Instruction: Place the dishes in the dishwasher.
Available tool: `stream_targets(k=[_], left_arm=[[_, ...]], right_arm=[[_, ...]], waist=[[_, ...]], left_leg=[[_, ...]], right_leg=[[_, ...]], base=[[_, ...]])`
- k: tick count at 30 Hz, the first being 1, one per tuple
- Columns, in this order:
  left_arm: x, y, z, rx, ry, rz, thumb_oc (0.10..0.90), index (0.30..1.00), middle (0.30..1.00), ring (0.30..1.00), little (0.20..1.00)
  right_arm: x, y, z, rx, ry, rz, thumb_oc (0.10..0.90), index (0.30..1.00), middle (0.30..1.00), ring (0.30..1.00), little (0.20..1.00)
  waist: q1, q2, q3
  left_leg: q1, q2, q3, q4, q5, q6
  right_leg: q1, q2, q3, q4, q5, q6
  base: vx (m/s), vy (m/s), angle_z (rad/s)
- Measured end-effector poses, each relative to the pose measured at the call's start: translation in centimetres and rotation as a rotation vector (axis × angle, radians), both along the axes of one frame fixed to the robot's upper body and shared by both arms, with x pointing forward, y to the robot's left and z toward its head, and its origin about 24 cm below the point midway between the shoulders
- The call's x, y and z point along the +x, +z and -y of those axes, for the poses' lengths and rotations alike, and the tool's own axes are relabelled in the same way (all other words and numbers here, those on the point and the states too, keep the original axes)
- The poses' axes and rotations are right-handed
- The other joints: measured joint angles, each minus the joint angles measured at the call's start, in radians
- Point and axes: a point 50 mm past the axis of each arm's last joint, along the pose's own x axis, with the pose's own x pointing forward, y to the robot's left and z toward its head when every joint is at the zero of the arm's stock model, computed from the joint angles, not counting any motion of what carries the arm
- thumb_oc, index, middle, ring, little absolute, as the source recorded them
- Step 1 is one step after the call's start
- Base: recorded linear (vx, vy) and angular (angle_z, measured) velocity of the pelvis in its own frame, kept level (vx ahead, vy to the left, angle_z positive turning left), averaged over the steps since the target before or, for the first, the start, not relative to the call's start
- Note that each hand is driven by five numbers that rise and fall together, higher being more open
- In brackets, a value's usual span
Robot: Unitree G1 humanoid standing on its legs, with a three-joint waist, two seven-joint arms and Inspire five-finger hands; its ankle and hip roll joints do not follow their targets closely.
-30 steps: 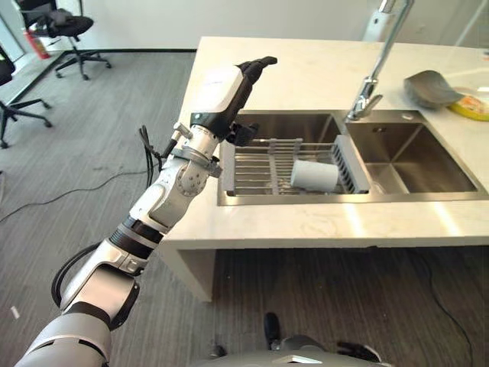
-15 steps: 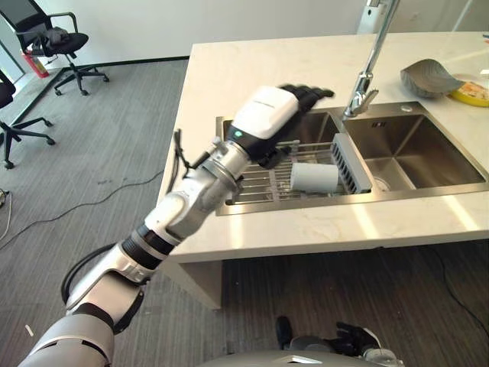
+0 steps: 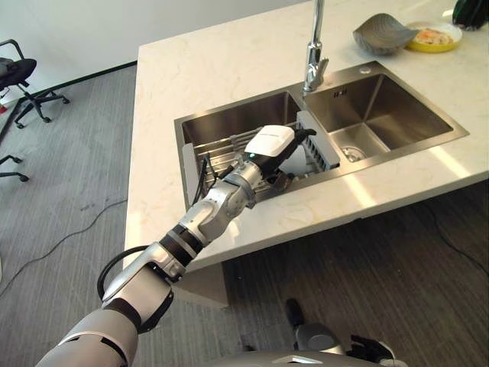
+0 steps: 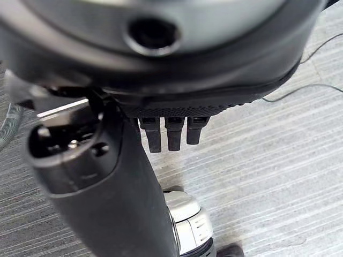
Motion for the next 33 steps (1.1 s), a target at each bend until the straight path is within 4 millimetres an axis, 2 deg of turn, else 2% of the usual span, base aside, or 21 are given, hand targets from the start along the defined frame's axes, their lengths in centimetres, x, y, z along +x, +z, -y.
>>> stream_targets(k=[1,4,7,15,16,18,19,20,24,28,32,33], left_arm=[[0.0,0.0,0.0,0.000,0.000,0.000,0.800,0.900,0.900,0.900,0.900],[1.4,-0.2,-0.8,0.035,0.074,-0.020,0.800,0.900,0.900,0.900,0.900],[1.8,-0.6,-1.3,0.042,0.109,-0.041,0.800,0.900,0.900,0.900,0.900],[2.5,-2.4,-1.0,0.085,0.155,-0.116,0.800,0.900,0.900,0.900,0.900],[3.2,-2.8,0.0,0.118,0.178,-0.141,0.800,0.900,0.900,0.900,0.900],[3.5,-2.3,0.1,0.145,0.178,-0.140,0.800,0.900,0.900,0.900,0.900],[3.6,-2.0,0.2,0.166,0.178,-0.137,0.582,0.573,0.573,0.573,0.573],[3.6,-1.9,0.3,0.171,0.178,-0.138,0.400,0.300,0.300,0.300,0.300],[3.6,-1.5,0.2,0.164,0.178,-0.116,0.400,0.300,0.300,0.300,0.300],[3.8,-1.3,-0.9,0.123,0.197,-0.124,0.400,0.300,0.300,0.300,0.300],[3.3,0.2,-1.7,-0.024,0.177,-0.109,0.400,0.300,0.300,0.300,0.300],[2.8,1.8,-2.7,-0.189,0.172,-0.074,0.400,0.300,0.300,0.300,0.300]], right_arm=[[0.0,0.0,0.0,0.000,0.000,0.000,0.800,0.900,0.900,0.900,0.900],[0.3,0.3,0.6,-0.013,-0.005,0.013,0.800,0.900,0.900,0.900,0.900],[0.6,0.4,0.9,-0.019,-0.003,0.015,0.800,0.900,0.900,0.900,0.900],[1.7,0.6,0.7,-0.005,0.016,0.040,0.800,0.900,0.900,0.900,0.900],[1.8,0.5,0.5,0.000,0.030,0.040,0.800,0.900,0.900,0.900,0.900],[2.2,0.6,0.5,0.002,0.036,0.049,0.800,0.900,0.900,0.900,0.900],[2.6,0.7,0.4,0.003,0.044,0.060,0.800,0.900,0.900,0.900,0.900],[2.9,0.8,0.3,0.006,0.052,0.071,0.800,0.900,0.900,0.900,0.900],[3.2,0.8,0.1,0.009,0.069,0.083,0.800,0.900,0.900,0.900,0.900],[3.1,0.8,0.0,0.011,0.068,0.081,0.800,0.900,0.900,0.900,0.900],[2.4,0.6,0.1,0.009,0.063,0.065,0.800,0.900,0.900,0.900,0.900],[2.4,0.6,0.0,0.011,0.064,0.068,0.800,0.900,0.900,0.900,0.900]], waist=[[0.000,0.000,0.000],[-0.015,0.029,0.009],[-0.020,0.037,0.019],[-0.020,0.018,0.032],[-0.011,0.007,0.039],[-0.010,0.004,0.041],[-0.011,0.003,0.041],[-0.012,0.003,0.041],[-0.004,-0.001,0.044],[0.003,-0.004,0.046],[0.020,-0.008,0.046],[0.024,-0.014,0.049]], left_leg=[[0.000,0.000,0.000,0.000,0.000,0.000],[0.000,0.003,0.002,0.000,-0.002,-0.003],[0.001,0.003,0.003,0.001,0.002,-0.007],[0.021,0.001,-0.006,0.001,0.005,-0.012],[0.039,0.001,-0.008,0.001,0.005,-0.013],[0.041,0.001,-0.009,0.000,0.002,-0.017],[0.038,0.003,-0.009,0.000,-0.002,-0.023],[0.035,0.003,-0.008,0.000,-0.003,-0.023],[0.032,0.004,-0.010,0.000,-0.003,-0.023],[0.034,0.006,-0.020,0.000,-0.003,-0.022],[0.036,0.007,-0.035,0.000,-0.001,-0.021],[0.037,0.006,-0.036,0.001,-0.001,-0.021]], right_leg=[[0.000,0.000,0.000,0.000,0.000,0.000],[-0.001,0.003,0.000,0.000,0.000,0.000],[-0.002,0.003,0.003,0.000,0.000,0.000],[0.014,0.002,0.009,0.000,0.000,0.000],[0.034,0.002,0.006,0.000,-0.002,-0.002],[0.035,0.002,0.006,0.000,-0.002,-0.002],[0.033,0.002,0.004,0.000,-0.002,-0.002],[0.031,0.002,0.003,0.000,-0.002,-0.002],[0.028,0.002,-0.001,0.000,-0.001,-0.002],[0.034,0.002,-0.010,0.001,-0.001,-0.002],[0.041,0.001,-0.021,0.001,0.002,0.001],[0.043,0.000,-0.022,0.004,0.002,0.001]], base=[[0.00,0.000,0.00],[0.01,-0.002,-0.01],[0.02,-0.018,-0.05],[0.02,-0.016,-0.03],[0.01,-0.014,0.05],[0.01,-0.010,0.02],[0.00,0.000,0.00],[0.00,0.000,0.00],[0.00,-0.005,0.01],[0.00,-0.016,0.08],[0.00,-0.010,0.10],[0.00,0.000,0.00]])
